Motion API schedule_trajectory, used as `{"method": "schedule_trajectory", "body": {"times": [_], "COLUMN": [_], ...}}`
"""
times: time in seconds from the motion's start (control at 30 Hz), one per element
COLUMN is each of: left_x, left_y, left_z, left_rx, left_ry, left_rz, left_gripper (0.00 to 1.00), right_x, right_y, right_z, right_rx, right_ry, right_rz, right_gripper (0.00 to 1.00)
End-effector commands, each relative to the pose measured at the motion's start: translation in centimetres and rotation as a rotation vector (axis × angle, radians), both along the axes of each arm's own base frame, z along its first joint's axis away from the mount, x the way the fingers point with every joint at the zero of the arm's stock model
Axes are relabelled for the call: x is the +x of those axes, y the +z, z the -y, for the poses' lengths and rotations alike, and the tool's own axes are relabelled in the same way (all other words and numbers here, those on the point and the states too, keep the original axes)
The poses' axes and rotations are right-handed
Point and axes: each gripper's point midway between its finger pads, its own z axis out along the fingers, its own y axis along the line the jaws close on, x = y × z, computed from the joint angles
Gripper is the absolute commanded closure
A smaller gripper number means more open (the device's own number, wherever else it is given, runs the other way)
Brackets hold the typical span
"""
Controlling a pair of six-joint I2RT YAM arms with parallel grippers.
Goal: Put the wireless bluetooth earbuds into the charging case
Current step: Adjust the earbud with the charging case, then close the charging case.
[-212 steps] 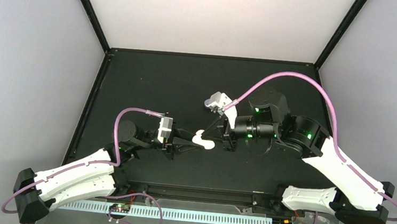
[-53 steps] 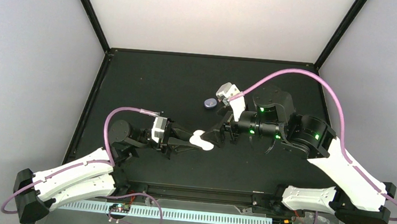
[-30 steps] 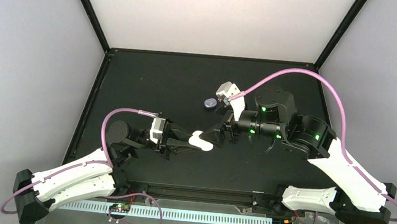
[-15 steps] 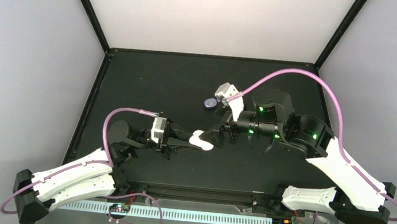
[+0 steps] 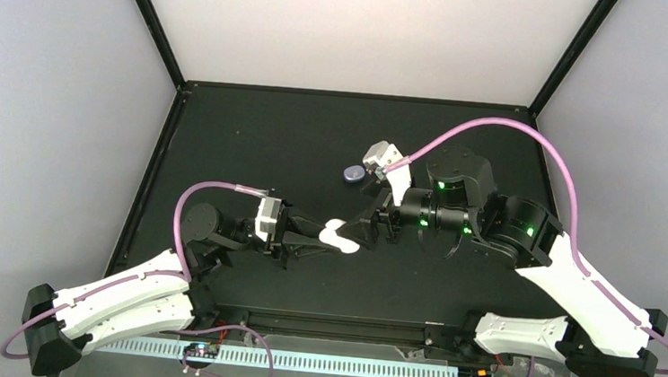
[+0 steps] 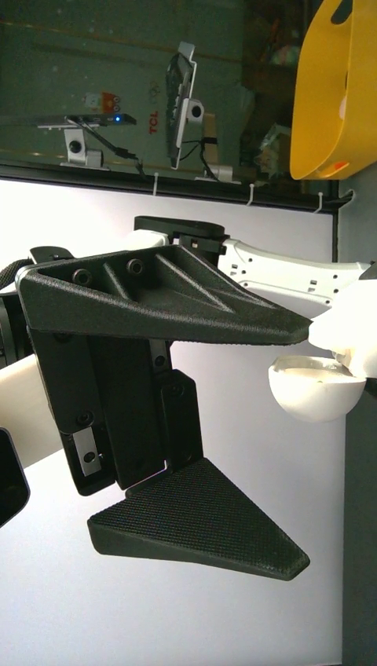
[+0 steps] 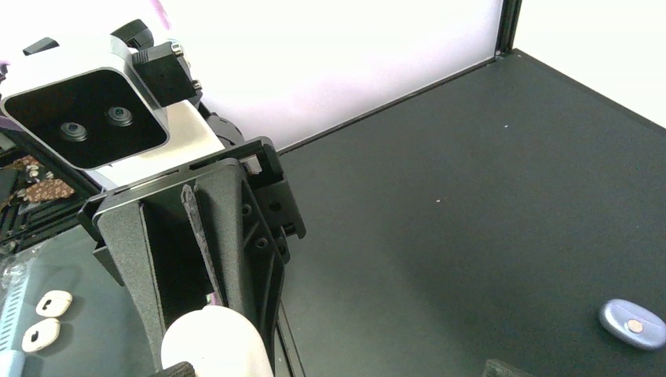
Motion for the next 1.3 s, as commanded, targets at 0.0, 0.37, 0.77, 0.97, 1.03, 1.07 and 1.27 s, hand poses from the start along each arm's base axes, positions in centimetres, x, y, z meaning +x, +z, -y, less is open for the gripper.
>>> {"method": "schedule_trajectory", "body": {"times": [0.0,0.37,0.77,0.97,1.03,1.07,1.27], "left_x": [-0.7,-1.0,-0.8,-0.1,-0.1,-0.1,-0.1], "left_y": [6.3,7.6,7.3,4.2,3.5,3.3,2.8], "left_z": [-2.1,-2.4,-2.2,-1.1,-1.0,-1.0,-1.1], "left_rx": [-0.183,-0.215,-0.202,-0.12,-0.104,-0.099,-0.085], "left_ry": [0.046,0.041,0.046,0.047,0.045,0.047,0.05], "left_rz": [0.103,0.126,0.127,0.084,0.074,0.07,0.067], "left_gripper": [0.99,0.98,0.98,0.98,0.99,0.98,0.99], "right_x": [-0.8,-0.7,-0.3,-0.2,-0.1,0.1,1.3], "right_y": [-4.5,-6.6,-4.3,1.6,3.0,3.5,3.7], "right_z": [-0.2,-0.8,-0.5,0.6,1.2,1.4,2.6], "right_rx": [-0.14,-0.189,-0.141,-0.006,0.027,0.039,0.051], "right_ry": [0.052,0.062,0.03,-0.006,-0.022,-0.033,-0.107], "right_rz": [-0.071,-0.105,-0.075,0.002,0.024,0.035,0.06], "right_gripper": [0.05,0.05,0.04,0.03,0.03,0.03,0.03]}}
